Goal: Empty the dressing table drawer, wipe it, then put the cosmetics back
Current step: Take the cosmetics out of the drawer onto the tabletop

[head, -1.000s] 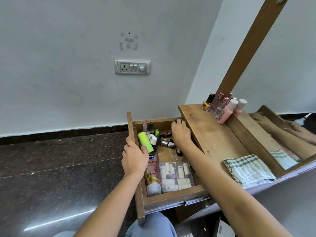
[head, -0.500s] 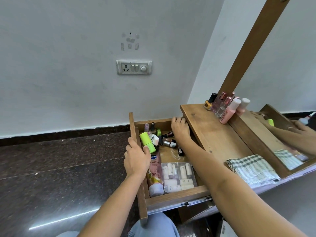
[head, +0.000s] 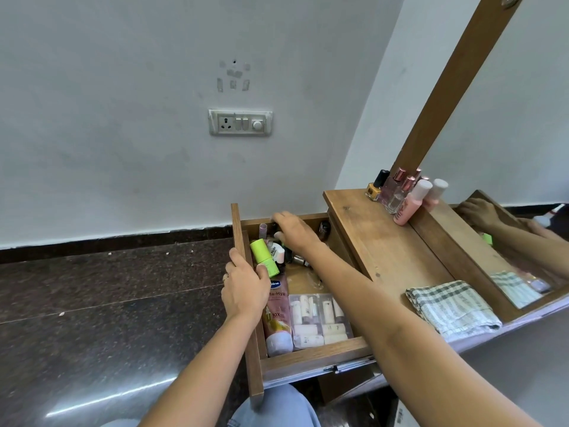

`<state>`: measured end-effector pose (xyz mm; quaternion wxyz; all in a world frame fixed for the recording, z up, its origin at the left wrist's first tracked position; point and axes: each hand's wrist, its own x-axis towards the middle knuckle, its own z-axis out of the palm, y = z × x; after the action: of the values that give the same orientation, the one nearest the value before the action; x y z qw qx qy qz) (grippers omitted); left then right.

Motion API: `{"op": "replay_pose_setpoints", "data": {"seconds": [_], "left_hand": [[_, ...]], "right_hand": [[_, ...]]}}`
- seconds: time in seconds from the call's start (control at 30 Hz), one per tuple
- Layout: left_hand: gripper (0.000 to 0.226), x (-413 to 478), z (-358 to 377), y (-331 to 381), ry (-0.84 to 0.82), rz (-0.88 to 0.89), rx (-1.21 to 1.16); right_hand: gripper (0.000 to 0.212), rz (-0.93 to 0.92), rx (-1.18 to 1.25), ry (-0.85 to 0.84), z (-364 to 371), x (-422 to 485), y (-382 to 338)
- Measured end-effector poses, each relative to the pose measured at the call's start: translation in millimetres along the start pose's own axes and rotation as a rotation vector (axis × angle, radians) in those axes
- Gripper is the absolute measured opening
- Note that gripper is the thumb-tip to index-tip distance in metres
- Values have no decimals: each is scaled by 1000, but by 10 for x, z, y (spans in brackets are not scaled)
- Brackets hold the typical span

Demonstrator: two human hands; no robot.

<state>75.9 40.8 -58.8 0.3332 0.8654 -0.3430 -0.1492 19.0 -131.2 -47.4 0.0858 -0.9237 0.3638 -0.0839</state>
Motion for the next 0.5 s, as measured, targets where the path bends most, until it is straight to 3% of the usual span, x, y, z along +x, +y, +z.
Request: {"op": "replay_pose_setpoints", "data": {"seconds": [0.23,0.5], "left_hand": [[63,3,6,-10,-5,2,-14],[64,16,6,-14,-8,8,-27]], "right_hand": [[16,118,56,7,-214,-23,-106],[23,403,-1,130,-1594,-32,382]]}}
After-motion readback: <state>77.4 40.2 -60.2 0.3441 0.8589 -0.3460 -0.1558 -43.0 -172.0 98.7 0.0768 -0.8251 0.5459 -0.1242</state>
